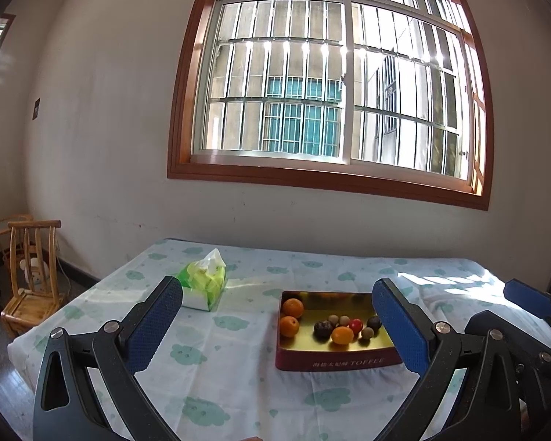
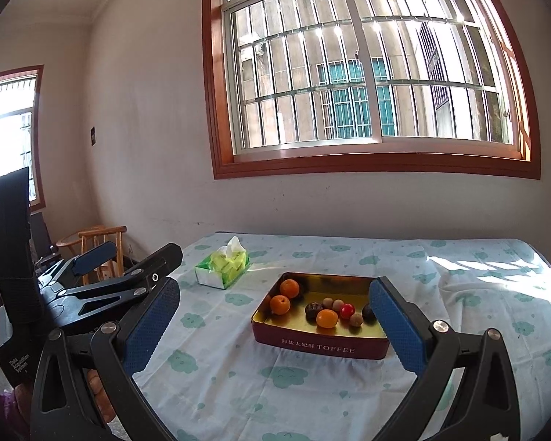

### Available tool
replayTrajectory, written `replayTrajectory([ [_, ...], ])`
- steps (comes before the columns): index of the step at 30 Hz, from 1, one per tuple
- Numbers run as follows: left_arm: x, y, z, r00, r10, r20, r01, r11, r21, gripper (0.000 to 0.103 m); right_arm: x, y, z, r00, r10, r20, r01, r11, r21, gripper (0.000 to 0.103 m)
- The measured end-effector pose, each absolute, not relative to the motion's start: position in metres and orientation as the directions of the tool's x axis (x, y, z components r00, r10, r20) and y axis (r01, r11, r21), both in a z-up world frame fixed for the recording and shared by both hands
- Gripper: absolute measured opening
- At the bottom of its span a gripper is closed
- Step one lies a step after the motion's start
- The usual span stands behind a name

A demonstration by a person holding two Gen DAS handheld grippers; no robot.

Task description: Organize fruits

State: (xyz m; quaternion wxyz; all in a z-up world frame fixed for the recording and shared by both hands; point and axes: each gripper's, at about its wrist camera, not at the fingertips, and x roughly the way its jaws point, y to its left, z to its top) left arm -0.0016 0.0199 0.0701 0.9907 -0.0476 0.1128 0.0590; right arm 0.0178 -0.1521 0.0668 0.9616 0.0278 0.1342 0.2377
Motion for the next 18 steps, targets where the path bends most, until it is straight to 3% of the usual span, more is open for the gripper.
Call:
replayTrajectory([
  [18,-0.0057,0.0223,0.0699,0.968,0.119,-0.221,-0.139,0.987,-0.078,0.103,0.0179,-0.1498,0.0648,0.845,0.47,-0.257,-0.455,0.883,0.119,0.103],
])
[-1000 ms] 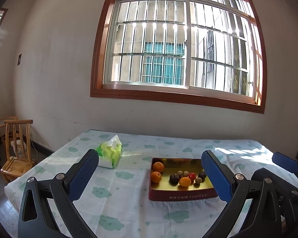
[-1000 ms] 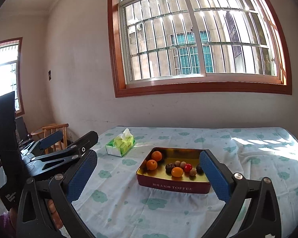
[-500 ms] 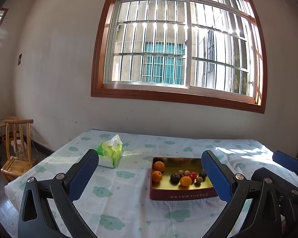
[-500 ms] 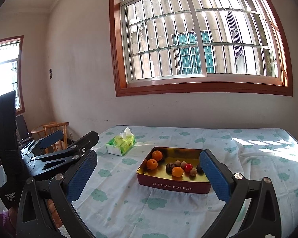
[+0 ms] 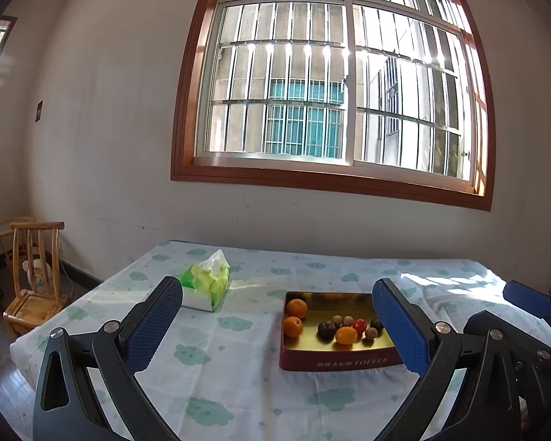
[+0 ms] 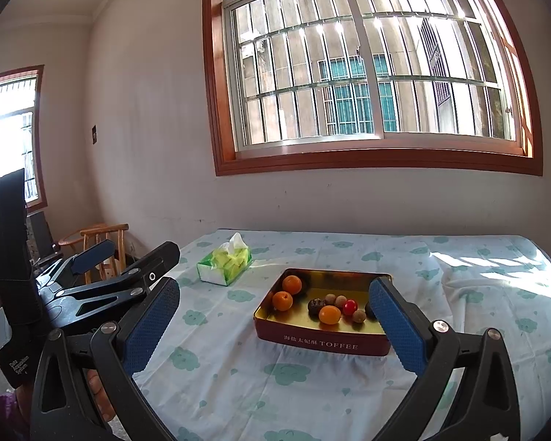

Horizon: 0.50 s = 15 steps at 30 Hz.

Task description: Organize fruits

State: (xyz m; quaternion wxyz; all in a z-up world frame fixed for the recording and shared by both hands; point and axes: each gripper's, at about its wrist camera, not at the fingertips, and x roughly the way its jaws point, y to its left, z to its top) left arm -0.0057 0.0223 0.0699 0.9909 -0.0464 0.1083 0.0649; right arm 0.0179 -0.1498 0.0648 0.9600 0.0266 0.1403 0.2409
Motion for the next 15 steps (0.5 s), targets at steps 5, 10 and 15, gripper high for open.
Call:
replayTrajectory([
  [5,-0.006,0.0227,0.0686,0.969,0.129,-0.212,-0.147,0.986,-0.072,0.103,0.0169,-0.1487,0.0649,0.843,0.472,-0.257,-0.458,0.881,0.115,0.103],
  [10,-0.0066,0.0228,0.0683,0.969,0.13,-0.211,-0.148,0.986,-0.073,0.103,0.0176,-0.1485,0.0643,0.842,0.473,-0.26,-0.459,0.881,0.115,0.103],
  [15,-0.0071,0.023,0.0677,0.969,0.132,-0.211,-0.15,0.986,-0.072,0.103,0.0179,-0.1483,0.0636,0.84,0.474,-0.264,-0.461,0.88,0.116,0.103],
])
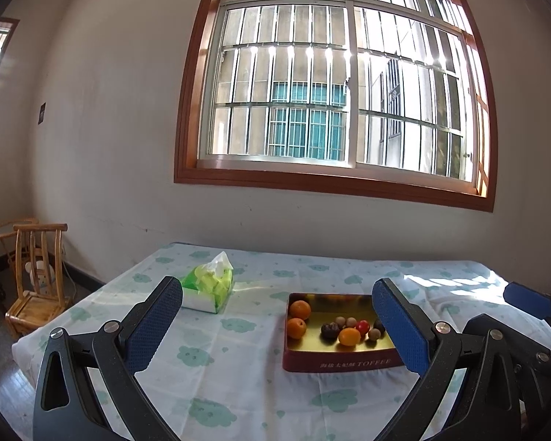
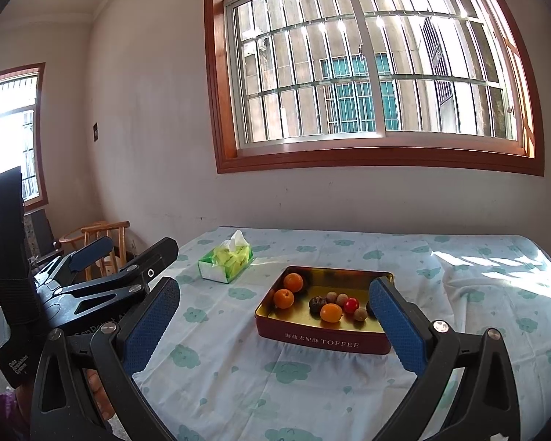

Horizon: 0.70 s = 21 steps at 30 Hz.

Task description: Organize fruits

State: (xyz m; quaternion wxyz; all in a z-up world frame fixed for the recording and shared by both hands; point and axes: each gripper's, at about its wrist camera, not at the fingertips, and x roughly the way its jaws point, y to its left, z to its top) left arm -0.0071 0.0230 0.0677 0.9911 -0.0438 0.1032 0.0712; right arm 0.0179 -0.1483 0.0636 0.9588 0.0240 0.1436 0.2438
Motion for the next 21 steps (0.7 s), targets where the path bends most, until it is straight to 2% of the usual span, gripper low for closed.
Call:
replayTrajectory([
  [21,-0.0071,0.0237,0.0642,0.968,0.136,-0.212,-0.153,0.986,-0.069,0.103,0.0195,-0.1484,0.0609,0.835,0.479,-0.27,-0.465,0.877,0.119,0.103],
])
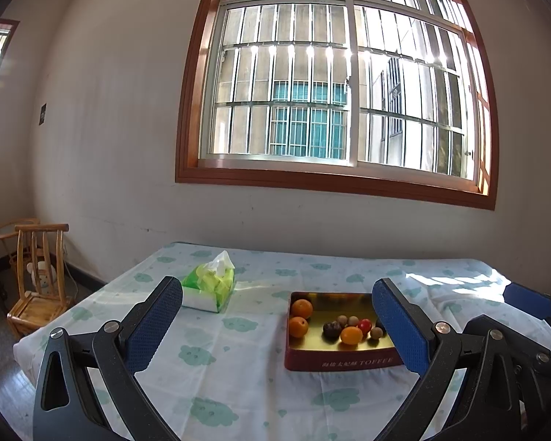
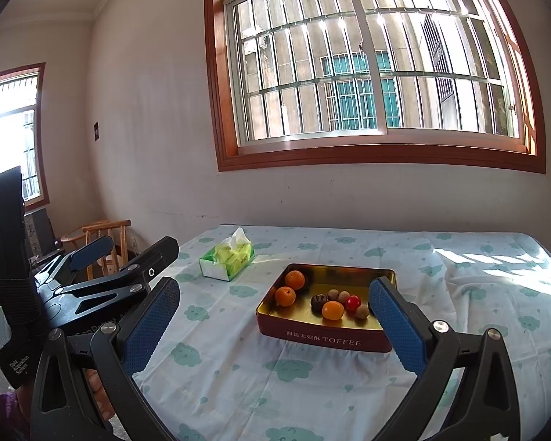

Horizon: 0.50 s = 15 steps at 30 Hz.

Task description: Organize fruits

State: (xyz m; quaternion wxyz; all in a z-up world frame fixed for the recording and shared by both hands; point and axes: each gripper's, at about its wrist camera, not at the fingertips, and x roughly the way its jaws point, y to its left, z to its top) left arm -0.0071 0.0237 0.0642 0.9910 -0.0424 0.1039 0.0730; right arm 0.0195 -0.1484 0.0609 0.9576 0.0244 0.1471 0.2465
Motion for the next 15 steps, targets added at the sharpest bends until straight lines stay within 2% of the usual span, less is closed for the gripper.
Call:
replayTrajectory([
  [9,0.005,0.028,0.061,0.956,0.172,-0.236,-0.187,0.981,-0.044,0.103,0.059,-0.184,0.038,0.823,0.454,-0.342,-0.417,0.891,0.18,0.103],
  [12,0.017,0.031,0.06,0.948,0.178,-0.263,-0.196,0.98,-0.043,0.103,0.091,-0.212,0.017,0.817,0.395,-0.42,-0.365,0.918,0.155,0.103],
  [15,0.028,0.033,0.06,0.939,0.186,-0.288,-0.206,0.978,-0.041,0.103,0.134,-0.245,-0.015,0.777,0.312,-0.546,-0.293,0.948,0.124,0.103],
])
